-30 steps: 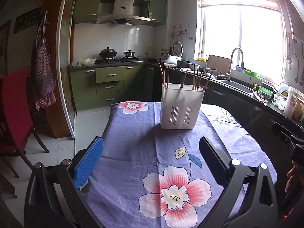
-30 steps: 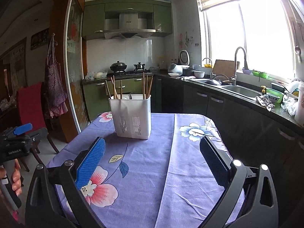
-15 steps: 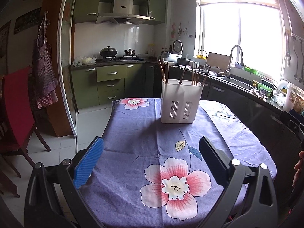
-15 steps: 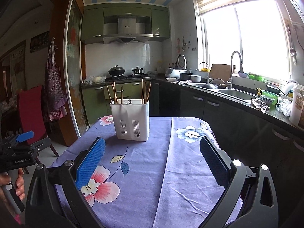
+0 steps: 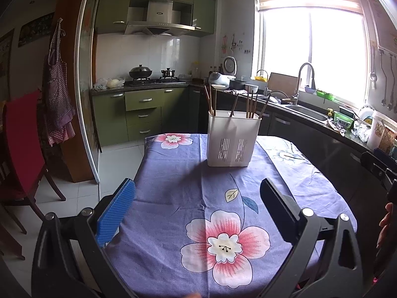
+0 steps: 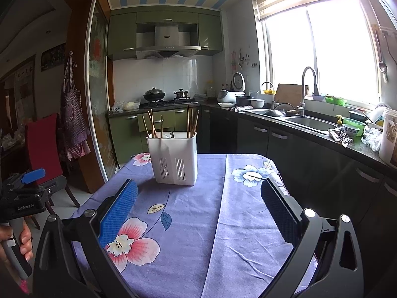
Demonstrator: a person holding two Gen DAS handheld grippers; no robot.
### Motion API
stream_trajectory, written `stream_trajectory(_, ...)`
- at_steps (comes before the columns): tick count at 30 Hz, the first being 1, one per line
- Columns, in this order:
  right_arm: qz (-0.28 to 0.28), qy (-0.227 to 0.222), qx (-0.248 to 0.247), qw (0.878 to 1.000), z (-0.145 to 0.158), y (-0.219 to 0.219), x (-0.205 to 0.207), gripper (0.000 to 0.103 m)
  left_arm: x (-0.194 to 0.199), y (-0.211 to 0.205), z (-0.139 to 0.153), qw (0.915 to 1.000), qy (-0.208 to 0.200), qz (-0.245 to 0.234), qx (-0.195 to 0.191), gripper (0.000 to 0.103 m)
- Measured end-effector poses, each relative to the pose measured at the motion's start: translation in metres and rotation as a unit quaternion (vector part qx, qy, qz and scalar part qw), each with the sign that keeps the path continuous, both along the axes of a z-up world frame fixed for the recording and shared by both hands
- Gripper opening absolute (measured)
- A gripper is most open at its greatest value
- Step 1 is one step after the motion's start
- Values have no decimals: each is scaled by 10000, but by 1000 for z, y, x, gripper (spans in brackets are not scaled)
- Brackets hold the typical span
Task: Organize utensils
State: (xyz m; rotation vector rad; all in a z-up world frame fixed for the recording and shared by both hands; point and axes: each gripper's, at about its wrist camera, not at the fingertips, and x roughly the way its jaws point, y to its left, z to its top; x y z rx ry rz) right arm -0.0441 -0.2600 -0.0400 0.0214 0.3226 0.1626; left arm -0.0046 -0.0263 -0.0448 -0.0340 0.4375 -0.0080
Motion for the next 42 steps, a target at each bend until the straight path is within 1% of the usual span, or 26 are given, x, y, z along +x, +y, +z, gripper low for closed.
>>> stream_trajectory(4, 1, 7, 10, 10000, 1, -1, 1, 98, -3, -3, 3, 9999, -118, 65, 107, 96)
stream_trajectory(7, 5, 32, 21, 10000, 0, -2, 2, 98, -4, -4, 3, 9998, -147, 43, 115, 96)
stream_trajectory(13, 14, 55, 9, 10000, -2, -2, 4, 98, -5, -4, 3, 9999, -97, 22, 37, 96)
stream_trajectory(18, -8, 74, 13, 10000, -4, -3, 6, 98, -5, -4, 4, 9998, -118, 109, 99, 96)
stream_trajectory(33, 21, 95, 2, 10000, -7, -2, 8, 98, -3, -3, 2, 9999, -53, 109, 6, 96)
stream_trajectory(39, 20, 119, -9, 9999, -8, -1, 10, 98, -3, -3, 2, 9999, -55, 97, 25, 96)
stream_trajectory(42, 33, 132, -11, 9999, -10, -1, 12, 98, -4, -5, 2, 9999, -60, 107, 96, 96)
